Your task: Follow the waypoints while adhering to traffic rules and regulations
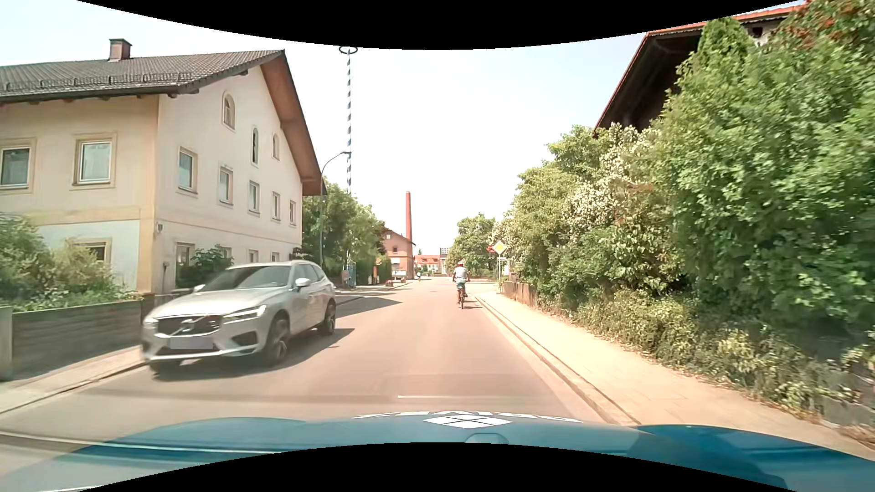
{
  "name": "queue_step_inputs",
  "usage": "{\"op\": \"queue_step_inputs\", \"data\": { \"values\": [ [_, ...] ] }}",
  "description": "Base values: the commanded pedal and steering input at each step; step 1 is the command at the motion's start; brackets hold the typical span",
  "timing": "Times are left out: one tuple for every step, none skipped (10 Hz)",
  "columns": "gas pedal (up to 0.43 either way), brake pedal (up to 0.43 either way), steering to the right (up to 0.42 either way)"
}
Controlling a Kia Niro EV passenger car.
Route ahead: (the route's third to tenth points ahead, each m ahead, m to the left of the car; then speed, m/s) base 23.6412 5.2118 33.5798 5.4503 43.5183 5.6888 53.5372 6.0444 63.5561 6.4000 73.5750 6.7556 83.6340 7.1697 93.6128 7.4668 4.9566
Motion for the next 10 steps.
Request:
{"op": "queue_step_inputs", "data": {
  "values": [
    [0.118, 0.0, -0.007],
    [0.118, 0.0, -0.007],
    [0.118, 0.0, -0.007],
    [0.118, 0.0, -0.007],
    [0.118, 0.0, -0.007],
    [0.118, 0.0, -0.007],
    [0.118, 0.0, -0.007],
    [0.118, 0.0, -0.006],
    [0.118, 0.0, -0.006],
    [0.118, 0.0, -0.005]
  ]
}}
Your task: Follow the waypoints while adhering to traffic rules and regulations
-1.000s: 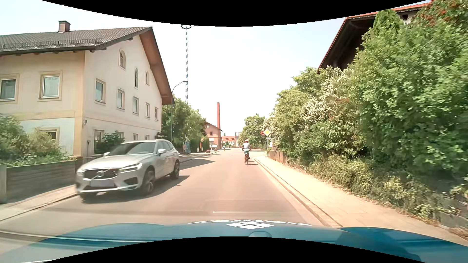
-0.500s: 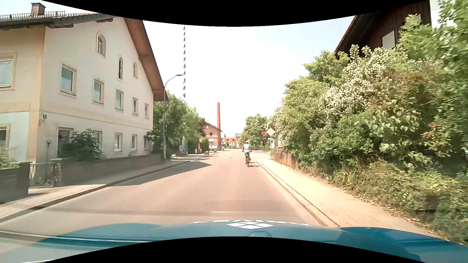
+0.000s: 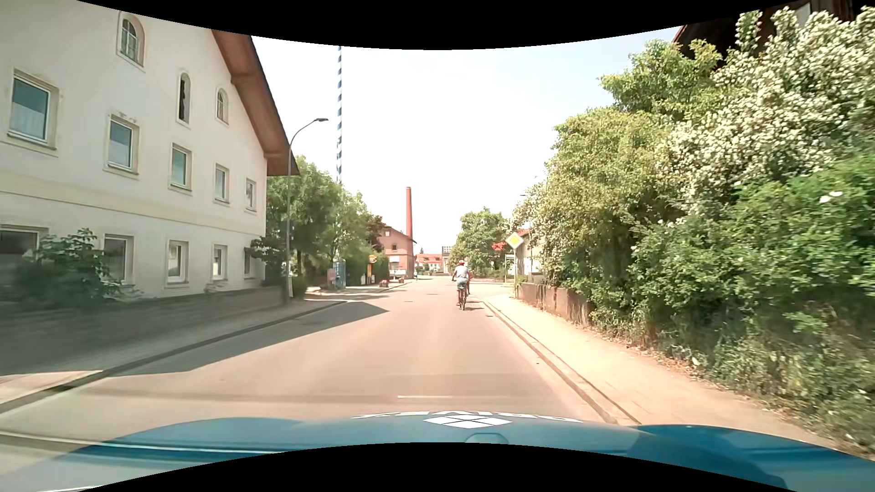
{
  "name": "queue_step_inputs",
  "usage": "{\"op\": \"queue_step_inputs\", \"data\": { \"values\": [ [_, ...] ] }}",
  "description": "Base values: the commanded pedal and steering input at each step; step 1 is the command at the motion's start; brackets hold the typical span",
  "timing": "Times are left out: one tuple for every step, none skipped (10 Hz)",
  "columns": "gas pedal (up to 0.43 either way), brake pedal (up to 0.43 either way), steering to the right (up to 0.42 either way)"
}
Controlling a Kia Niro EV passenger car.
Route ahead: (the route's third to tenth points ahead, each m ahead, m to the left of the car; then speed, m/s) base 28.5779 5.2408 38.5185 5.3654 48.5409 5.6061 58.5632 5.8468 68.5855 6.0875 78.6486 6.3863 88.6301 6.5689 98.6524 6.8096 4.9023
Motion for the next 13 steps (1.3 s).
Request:
{"op": "queue_step_inputs", "data": {
  "values": [
    [0.118, 0.0, -0.004],
    [0.118, 0.0, -0.004],
    [0.118, 0.0, -0.004],
    [0.118, 0.0, -0.004],
    [0.118, 0.0, -0.004],
    [0.118, 0.0, -0.004],
    [0.118, 0.0, -0.004],
    [0.118, 0.0, -0.004],
    [0.118, 0.0, -0.004],
    [0.118, 0.0, -0.004],
    [0.15, 0.0, -0.004],
    [0.15, 0.0, -0.004],
    [0.15, 0.0, -0.004]
  ]
}}
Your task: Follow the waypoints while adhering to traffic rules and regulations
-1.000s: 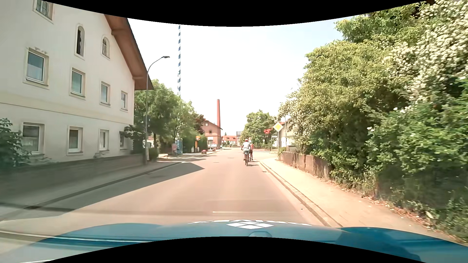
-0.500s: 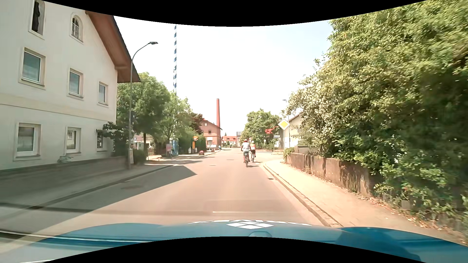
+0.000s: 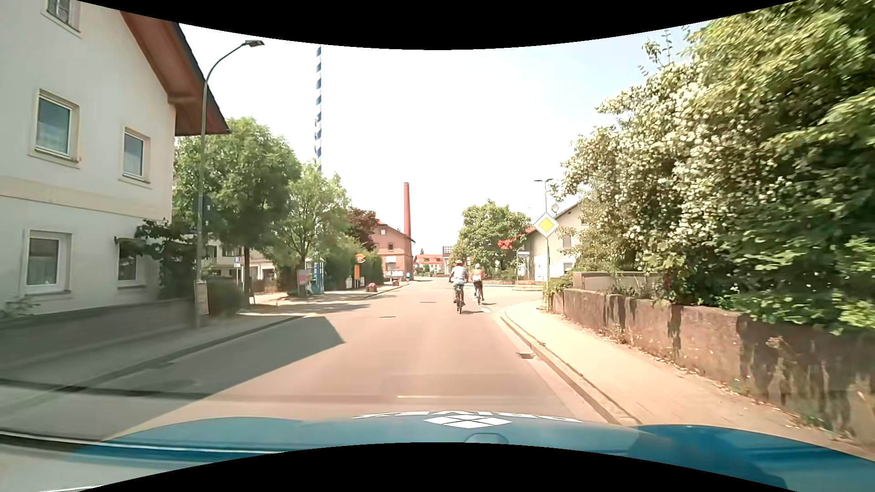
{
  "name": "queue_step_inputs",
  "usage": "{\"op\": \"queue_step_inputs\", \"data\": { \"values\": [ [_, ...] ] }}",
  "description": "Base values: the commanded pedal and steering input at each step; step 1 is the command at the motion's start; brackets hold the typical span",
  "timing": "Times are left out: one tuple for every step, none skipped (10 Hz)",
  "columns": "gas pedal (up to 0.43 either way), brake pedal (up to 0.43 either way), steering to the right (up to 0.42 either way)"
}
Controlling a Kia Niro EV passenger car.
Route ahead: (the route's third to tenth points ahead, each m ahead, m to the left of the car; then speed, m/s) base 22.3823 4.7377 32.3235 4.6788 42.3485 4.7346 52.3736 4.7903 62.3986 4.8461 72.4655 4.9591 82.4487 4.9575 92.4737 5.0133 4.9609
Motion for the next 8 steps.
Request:
{"op": "queue_step_inputs", "data": {
  "values": [
    [0.15, 0.0, -0.004],
    [0.15, 0.0, -0.004],
    [0.15, 0.0, -0.004],
    [0.15, 0.0, -0.005],
    [0.15, 0.0, -0.006],
    [0.15, 0.0, -0.006],
    [0.209, 0.0, -0.008],
    [0.287, 0.0, -0.008]
  ]
}}
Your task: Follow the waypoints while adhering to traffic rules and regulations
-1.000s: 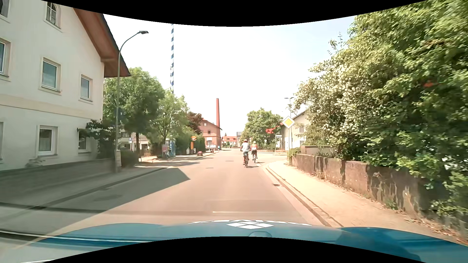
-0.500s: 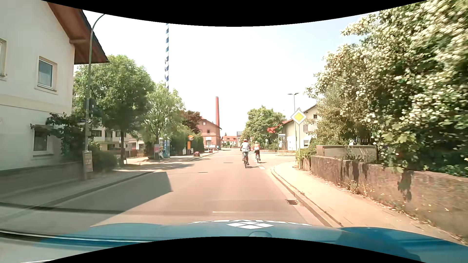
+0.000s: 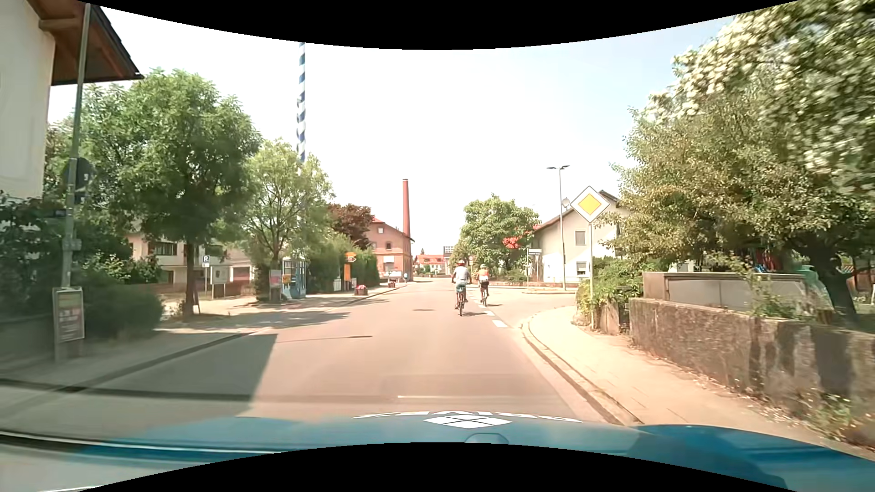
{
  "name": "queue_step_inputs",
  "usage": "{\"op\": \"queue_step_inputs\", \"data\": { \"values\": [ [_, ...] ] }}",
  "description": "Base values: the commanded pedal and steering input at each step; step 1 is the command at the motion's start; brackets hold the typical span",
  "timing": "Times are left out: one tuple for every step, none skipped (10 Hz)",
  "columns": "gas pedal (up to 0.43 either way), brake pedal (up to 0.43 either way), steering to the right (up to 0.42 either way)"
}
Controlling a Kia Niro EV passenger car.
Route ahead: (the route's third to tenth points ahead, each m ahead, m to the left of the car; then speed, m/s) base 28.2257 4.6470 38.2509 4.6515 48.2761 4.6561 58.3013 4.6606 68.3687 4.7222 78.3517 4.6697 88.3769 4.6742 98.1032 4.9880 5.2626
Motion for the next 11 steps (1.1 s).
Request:
{"op": "queue_step_inputs", "data": {
  "values": [
    [0.35, 0.0, -0.008],
    [0.39, 0.0, -0.009],
    [0.421, 0.0, -0.012],
    [0.461, 0.0, -0.013],
    [0.5, 0.0, -0.015],
    [0.5, 0.0, -0.019],
    [0.5, 0.0, -0.022],
    [0.5, 0.0, -0.029],
    [0.5, 0.0, -0.035],
    [0.5, 0.0, -0.044],
    [0.5, 0.0, -0.054]
  ]
}}
